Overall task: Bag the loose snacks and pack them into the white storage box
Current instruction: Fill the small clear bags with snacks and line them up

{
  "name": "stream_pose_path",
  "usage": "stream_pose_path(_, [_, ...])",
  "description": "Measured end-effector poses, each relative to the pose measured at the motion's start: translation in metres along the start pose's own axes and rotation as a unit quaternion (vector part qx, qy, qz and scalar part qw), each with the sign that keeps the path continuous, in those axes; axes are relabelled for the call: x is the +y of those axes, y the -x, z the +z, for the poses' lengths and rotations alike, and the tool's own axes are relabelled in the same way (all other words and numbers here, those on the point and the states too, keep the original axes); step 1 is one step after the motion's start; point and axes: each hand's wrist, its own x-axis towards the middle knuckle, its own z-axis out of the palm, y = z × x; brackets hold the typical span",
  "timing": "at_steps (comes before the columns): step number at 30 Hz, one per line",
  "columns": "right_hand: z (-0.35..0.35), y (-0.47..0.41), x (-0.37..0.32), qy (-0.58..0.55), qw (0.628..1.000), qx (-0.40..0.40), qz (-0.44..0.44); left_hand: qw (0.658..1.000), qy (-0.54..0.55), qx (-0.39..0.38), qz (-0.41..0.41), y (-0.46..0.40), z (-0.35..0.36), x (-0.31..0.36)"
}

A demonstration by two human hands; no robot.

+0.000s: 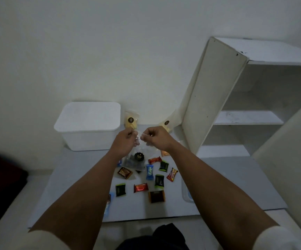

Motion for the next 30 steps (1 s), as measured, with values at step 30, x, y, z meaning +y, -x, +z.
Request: stream_pose_path(30, [0.02,-0.022,0.01,-0.14,0.983,-0.022,0.113,0.993,0.073,-0.042,-0.085,-0.019,-0.03,-0.021])
